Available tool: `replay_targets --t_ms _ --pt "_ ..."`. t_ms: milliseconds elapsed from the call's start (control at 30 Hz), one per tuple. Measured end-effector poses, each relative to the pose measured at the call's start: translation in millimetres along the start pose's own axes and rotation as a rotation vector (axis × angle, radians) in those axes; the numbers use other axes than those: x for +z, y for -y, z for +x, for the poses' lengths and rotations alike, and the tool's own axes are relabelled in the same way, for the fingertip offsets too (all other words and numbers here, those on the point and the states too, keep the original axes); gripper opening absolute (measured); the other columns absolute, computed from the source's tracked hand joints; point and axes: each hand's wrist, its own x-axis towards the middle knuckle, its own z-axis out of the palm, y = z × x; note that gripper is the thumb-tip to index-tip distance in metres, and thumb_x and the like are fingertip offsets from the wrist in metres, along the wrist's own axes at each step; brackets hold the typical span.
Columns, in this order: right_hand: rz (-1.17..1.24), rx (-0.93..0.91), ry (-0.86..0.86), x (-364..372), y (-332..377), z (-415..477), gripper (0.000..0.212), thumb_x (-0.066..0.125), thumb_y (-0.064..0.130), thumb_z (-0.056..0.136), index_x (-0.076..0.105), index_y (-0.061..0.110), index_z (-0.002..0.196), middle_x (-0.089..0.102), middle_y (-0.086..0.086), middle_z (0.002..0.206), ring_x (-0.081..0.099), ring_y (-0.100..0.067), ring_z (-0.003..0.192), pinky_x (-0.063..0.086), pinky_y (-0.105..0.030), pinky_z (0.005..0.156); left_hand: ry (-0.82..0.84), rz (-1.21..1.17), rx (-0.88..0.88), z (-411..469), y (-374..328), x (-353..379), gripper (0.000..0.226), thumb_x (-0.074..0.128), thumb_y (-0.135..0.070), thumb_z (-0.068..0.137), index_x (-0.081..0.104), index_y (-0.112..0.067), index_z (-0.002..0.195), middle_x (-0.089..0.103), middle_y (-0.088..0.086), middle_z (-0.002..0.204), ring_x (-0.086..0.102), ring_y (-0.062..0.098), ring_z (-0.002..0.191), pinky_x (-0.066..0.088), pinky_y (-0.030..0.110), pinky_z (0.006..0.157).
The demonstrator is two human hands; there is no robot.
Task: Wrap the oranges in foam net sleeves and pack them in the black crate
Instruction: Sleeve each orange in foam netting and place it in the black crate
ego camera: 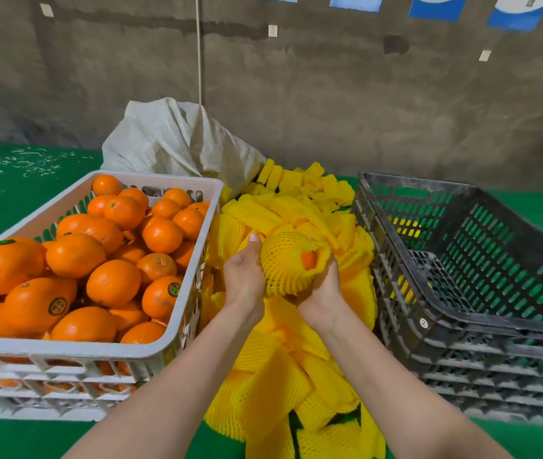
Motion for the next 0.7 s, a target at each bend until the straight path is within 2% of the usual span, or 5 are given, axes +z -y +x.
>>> replay_targets --t_ms 133,267,367,567,700 --pt "0.096 0.057 0.113 -6 -4 -3 0.044 0.039 0.040 0.087 0.064 0.017 0.115 0.061 -0.014 0.124 0.057 -0.033 0.111 0.039 -0.045 0.101 0.068 0.064 0.017 6 1 -10 0.039 0.043 -0.036 0.099 0.045 -0.012 0.069 0.045 0.013 0.067 0.043 0.025 0.069 0.036 0.034 0.061" --pt "0.159 0.081 0.190 -6 -6 -8 0.038 0.036 0.034 0.089 0.060 0.012 0.109 0.059 -0.017 0.113 0.054 -0.031 0.104 0.038 -0.042 0.101 0.098 0.135 0.014 10 2 -14 0.048 0.044 -0.036 0.099 0.040 -0.015 0.056 0.051 -0.002 0.045 0.052 0.011 0.047 0.041 0.020 0.046" --pt "0.146 0.016 0.195 -7 -5 -10 0.030 0.039 0.033 0.090 0.062 0.013 0.088 0.065 -0.010 0.082 0.059 -0.024 0.080 0.046 -0.032 0.075 0.151 0.174 -0.057 10 1 -15 0.045 0.046 -0.038 0.097 0.061 -0.010 0.066 0.067 -0.001 0.055 0.065 0.011 0.054 0.051 0.020 0.048" --pt "0.112 -0.035 0.281 -12 -9 -13 0.048 0.041 0.033 0.091 0.074 0.016 0.059 0.067 -0.005 0.067 0.063 -0.015 0.060 0.050 -0.023 0.057 0.201 0.274 0.287 1 -2 -16 0.062 0.051 -0.040 0.086 0.054 0.021 0.074 0.053 0.035 0.068 0.048 0.027 0.069 0.044 0.046 0.062" --pt "0.003 -0.160 0.352 -12 -11 -15 0.047 0.037 0.031 0.091 0.076 0.019 0.067 0.071 0.000 0.071 0.067 -0.011 0.067 0.053 -0.021 0.059 0.151 0.386 0.178 9 -7 -17 0.046 0.052 -0.055 0.079 0.058 -0.010 0.074 0.062 0.005 0.074 0.059 0.022 0.077 0.048 0.035 0.068"
